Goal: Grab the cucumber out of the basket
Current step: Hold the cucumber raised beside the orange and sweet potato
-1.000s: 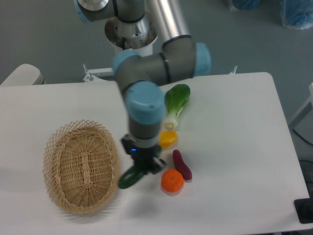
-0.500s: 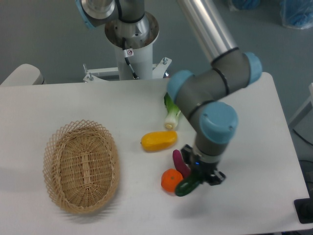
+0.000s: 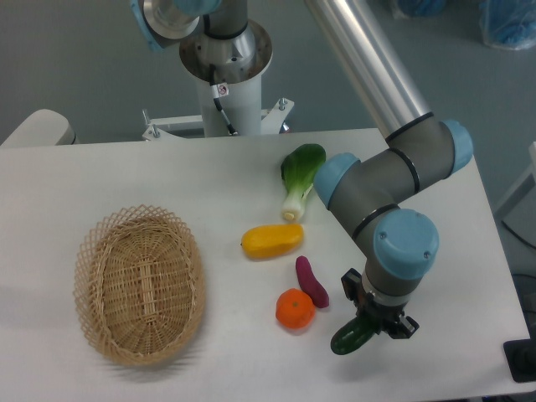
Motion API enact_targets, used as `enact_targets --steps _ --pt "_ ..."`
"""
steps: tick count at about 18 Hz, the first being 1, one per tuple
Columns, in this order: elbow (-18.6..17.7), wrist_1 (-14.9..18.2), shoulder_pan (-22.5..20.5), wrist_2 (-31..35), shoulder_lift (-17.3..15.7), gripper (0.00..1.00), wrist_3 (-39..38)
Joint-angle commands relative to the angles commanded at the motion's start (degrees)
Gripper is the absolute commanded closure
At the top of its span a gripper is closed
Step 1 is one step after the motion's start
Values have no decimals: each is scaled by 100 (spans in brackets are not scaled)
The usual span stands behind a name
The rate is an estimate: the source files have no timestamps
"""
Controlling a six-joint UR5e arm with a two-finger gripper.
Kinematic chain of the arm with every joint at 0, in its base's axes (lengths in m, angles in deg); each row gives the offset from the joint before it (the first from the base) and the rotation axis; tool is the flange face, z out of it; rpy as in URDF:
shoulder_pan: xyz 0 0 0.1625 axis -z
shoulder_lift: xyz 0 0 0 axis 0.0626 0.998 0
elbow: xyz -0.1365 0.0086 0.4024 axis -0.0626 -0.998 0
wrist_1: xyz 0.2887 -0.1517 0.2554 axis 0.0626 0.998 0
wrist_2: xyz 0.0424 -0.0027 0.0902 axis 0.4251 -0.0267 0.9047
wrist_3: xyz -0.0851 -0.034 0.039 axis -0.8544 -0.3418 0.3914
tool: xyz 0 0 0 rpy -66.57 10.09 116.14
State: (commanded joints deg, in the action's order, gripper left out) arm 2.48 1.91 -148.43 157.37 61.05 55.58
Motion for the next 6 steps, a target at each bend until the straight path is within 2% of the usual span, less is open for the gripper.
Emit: enact_targets --steps 6 --pt "-9 -18 0 0 9 81 211"
